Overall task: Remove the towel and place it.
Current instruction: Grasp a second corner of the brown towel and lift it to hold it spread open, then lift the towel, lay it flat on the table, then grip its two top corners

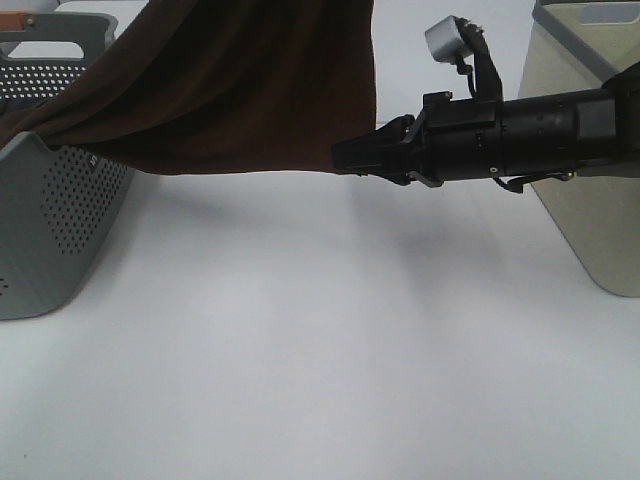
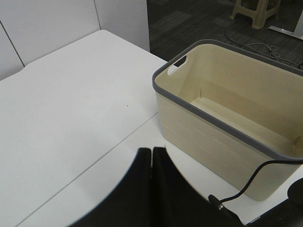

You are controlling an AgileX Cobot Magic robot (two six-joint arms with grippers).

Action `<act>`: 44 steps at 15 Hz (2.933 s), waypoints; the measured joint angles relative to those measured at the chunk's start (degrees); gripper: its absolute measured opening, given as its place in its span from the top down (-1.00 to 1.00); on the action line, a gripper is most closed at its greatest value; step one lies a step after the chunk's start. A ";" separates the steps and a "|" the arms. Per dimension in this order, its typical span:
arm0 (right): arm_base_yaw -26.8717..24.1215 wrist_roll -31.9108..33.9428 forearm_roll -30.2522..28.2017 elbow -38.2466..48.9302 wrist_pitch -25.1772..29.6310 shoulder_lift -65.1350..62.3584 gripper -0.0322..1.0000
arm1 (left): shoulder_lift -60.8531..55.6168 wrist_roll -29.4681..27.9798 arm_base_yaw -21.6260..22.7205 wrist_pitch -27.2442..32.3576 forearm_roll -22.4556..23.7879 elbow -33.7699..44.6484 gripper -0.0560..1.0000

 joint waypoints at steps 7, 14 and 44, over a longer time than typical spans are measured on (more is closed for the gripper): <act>0.00 30.14 -15.99 0.00 -9.63 -8.37 0.94 | 3.32 -8.37 0.00 3.15 13.58 0.00 0.89; 0.00 95.23 -77.18 -10.66 3.44 -19.94 0.94 | 11.69 -14.27 0.00 4.93 15.36 0.00 0.89; 0.17 104.34 -100.44 -58.10 6.42 -2.46 0.94 | 11.69 -18.33 12.61 -3.95 25.04 0.00 0.89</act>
